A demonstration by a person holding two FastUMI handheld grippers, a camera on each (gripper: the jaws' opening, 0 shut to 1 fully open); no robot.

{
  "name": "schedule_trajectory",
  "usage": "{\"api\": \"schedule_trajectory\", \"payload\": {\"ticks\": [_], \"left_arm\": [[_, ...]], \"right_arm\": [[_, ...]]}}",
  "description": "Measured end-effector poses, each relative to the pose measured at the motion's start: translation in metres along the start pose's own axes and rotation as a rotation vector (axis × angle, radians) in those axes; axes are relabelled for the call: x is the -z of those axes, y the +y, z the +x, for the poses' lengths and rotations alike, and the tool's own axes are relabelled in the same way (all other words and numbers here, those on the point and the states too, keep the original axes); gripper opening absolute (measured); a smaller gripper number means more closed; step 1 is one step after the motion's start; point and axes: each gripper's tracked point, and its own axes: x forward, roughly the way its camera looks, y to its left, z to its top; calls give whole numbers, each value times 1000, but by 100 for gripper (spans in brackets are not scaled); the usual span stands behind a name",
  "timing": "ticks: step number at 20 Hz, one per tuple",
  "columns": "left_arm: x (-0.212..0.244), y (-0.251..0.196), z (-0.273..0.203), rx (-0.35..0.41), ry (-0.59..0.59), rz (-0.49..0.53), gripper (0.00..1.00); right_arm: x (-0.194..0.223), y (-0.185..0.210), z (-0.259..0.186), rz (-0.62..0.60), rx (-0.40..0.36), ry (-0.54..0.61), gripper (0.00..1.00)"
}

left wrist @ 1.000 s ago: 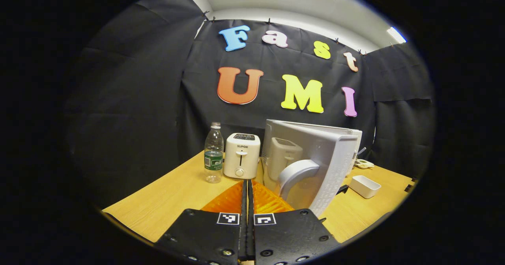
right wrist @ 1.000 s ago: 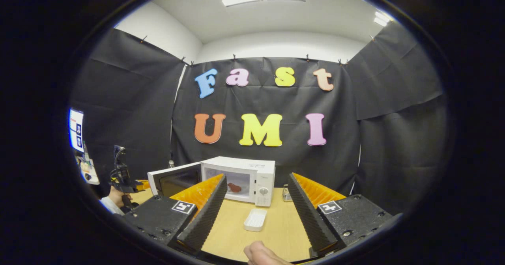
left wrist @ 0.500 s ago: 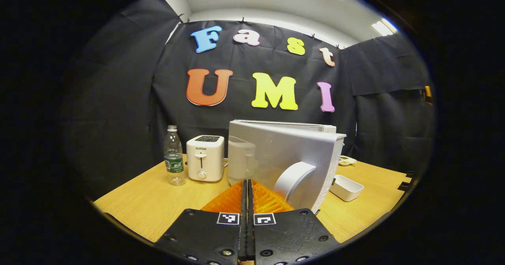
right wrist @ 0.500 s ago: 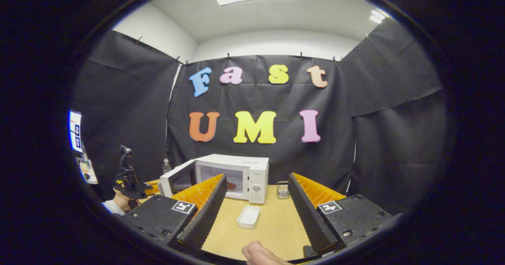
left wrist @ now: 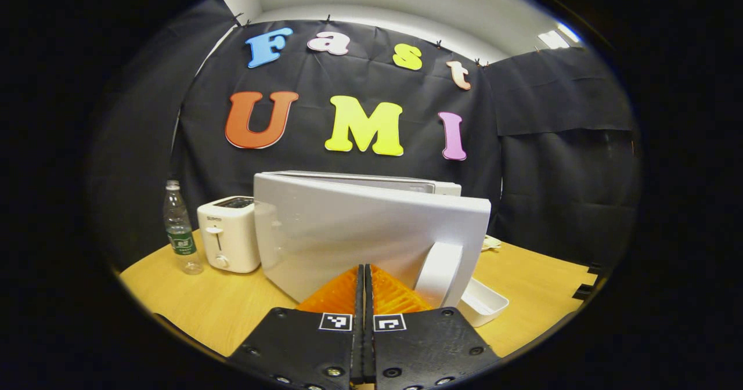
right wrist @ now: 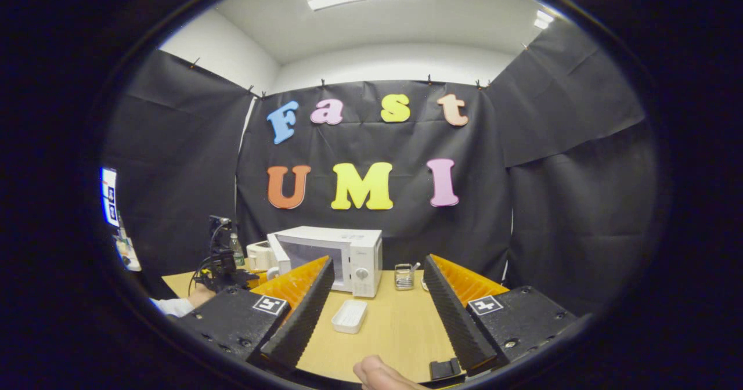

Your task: Open the microwave oven with the left hand, put the food in, and close the microwave oven.

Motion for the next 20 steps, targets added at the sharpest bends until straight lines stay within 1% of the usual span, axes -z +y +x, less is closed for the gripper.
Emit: {"api": "schedule_trajectory", "payload": {"ticks": [1,2,3,6,10,12,14,17,20], "left_arm": [[-1,-7,12,7,5,-3,0],[-2,-13,25,5,5,4,11],[-2,-17,37,3,8,10,0],[-1,-30,71,1,12,34,0],[7,-34,114,-22,36,11,0],[9,-35,132,-30,41,5,0],[8,-32,145,-58,40,12,0],[9,-29,165,-83,52,-11,0],[7,-28,168,-103,60,5,0]], "right_arm": [[2,-6,3,0,4,3,98],[4,-13,7,0,13,5,98],[6,-19,11,-1,21,5,98],[16,-33,26,2,29,22,98],[33,-48,49,18,20,42,98],[43,-51,61,29,2,54,98],[53,-59,72,34,-2,66,98],[69,-66,84,27,2,89,98],[76,-73,90,33,12,103,98]]}}
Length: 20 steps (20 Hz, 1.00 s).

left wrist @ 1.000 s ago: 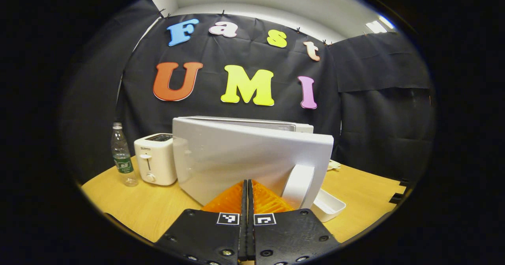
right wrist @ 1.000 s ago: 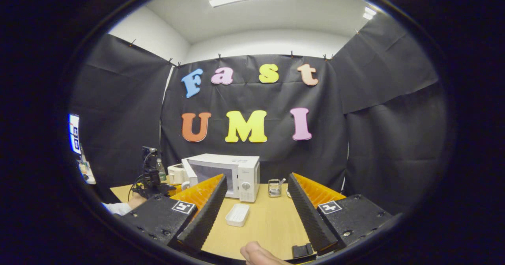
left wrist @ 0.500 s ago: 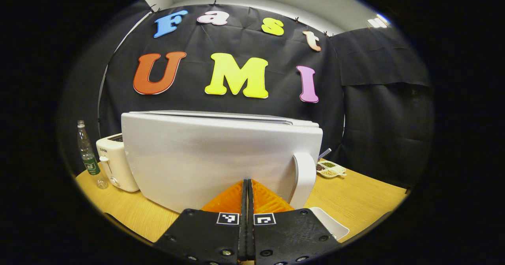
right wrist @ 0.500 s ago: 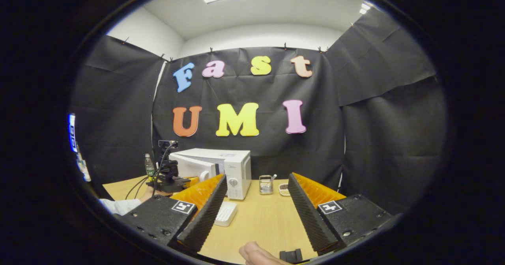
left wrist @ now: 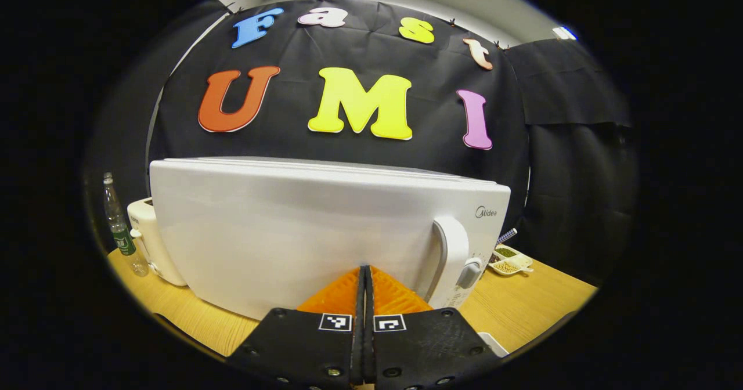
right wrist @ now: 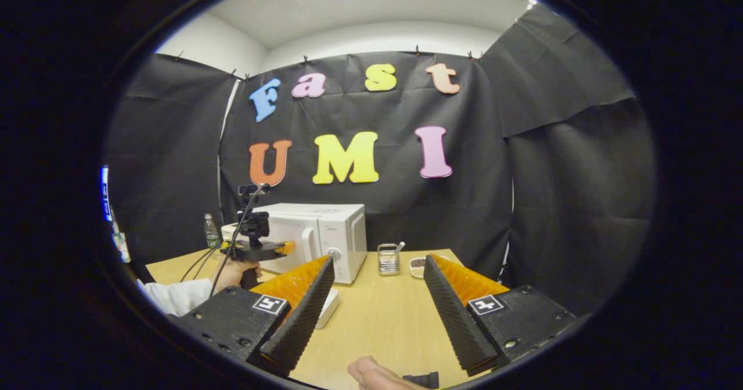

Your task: Open the microwave oven with the left hand, put the food in, and close the microwave oven.

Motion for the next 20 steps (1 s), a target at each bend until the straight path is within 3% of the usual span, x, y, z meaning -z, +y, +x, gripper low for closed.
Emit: {"api": "schedule_trajectory", "payload": {"ticks": [7,14,16,17,20], "left_arm": [[7,11,-4,-54,69,-1,0],[-64,4,-107,-43,-48,17,0],[-78,9,-144,-68,-71,44,39],[-86,12,-165,-90,-81,50,100],[-89,21,-229,-149,-54,58,94]], "right_arm": [[-2,0,-6,-16,36,3,98],[-18,12,-24,-15,76,-12,98],[-22,16,-29,-21,94,-11,98],[-26,19,-31,-24,99,-13,98],[-35,35,-40,-21,98,-18,98]]}}
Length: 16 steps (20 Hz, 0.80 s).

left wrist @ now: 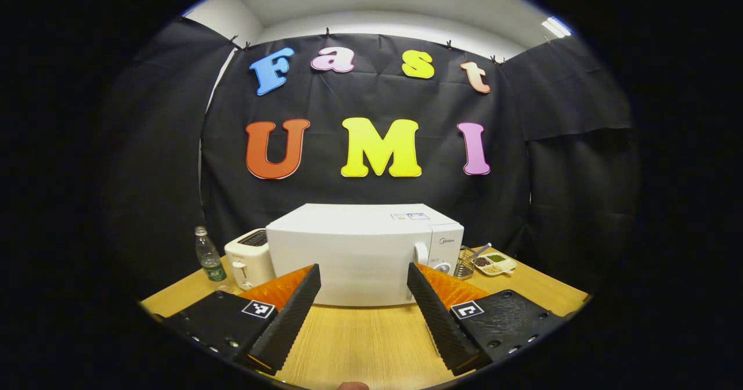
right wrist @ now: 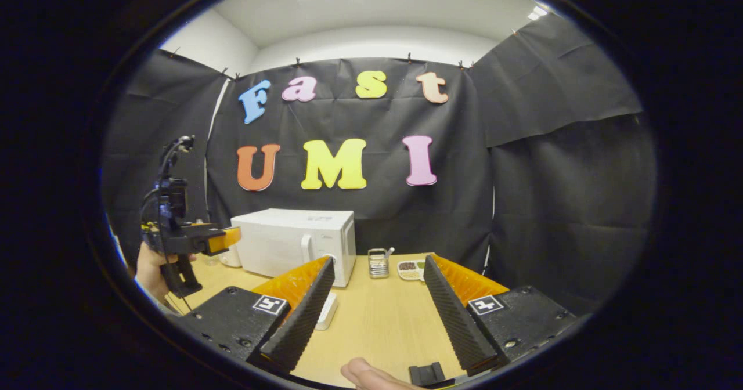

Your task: Open the microwave oven with the left hand, put the food in, and close the microwave oven.

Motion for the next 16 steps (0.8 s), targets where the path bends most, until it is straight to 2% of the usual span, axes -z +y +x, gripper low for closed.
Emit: {"api": "schedule_trajectory", "payload": {"ticks": [5,11,16], "left_arm": [[-34,26,-91,-106,-10,18,94],[-80,38,-179,-112,-121,17,94],[-60,49,-224,-124,-108,-7,94]], "right_arm": [[-27,26,-11,-20,7,-36,98],[-61,59,-27,-41,0,-72,98],[-69,81,-49,-33,-37,-86,98]]}}
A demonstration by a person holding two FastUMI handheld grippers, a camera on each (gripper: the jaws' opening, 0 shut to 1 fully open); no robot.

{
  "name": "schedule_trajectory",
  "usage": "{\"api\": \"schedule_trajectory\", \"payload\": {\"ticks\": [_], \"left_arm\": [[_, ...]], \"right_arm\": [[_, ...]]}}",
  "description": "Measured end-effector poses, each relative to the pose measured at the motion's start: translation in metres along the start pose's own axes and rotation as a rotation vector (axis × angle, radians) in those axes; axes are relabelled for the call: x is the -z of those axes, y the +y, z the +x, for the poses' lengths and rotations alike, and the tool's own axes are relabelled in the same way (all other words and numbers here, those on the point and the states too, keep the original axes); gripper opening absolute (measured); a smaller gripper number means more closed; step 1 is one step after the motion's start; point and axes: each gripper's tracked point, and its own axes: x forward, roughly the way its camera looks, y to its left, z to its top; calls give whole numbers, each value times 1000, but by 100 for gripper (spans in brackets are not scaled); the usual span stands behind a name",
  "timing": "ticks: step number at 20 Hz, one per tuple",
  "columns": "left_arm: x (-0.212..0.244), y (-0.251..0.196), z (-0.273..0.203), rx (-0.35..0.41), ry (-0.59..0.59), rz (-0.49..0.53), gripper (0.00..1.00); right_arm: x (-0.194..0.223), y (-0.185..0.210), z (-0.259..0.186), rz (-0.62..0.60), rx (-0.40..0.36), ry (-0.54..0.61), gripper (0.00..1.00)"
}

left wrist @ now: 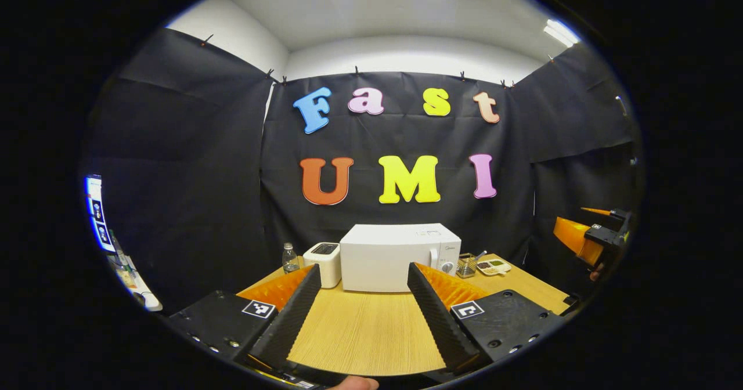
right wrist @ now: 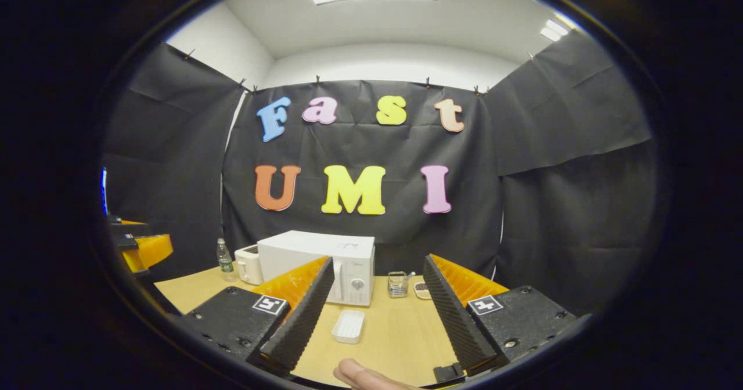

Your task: Open the microwave oven with the left hand, put the food in, and close the microwave oven.

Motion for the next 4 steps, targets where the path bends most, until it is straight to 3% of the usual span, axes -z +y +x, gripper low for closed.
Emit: {"api": "schedule_trajectory", "payload": {"ticks": [1,2,3,4], "left_arm": [[3,6,-5,-13,-1,-10,88],[3,11,-8,-29,-5,-16,94],[-1,15,-11,-40,-17,-17,94],[-3,15,-11,-40,-25,-16,94]], "right_arm": [[1,3,-5,6,-8,0,98],[0,5,-7,9,-18,-5,98],[-3,6,-9,5,-24,-12,92],[-5,5,-10,0,-18,-15,92]]}}
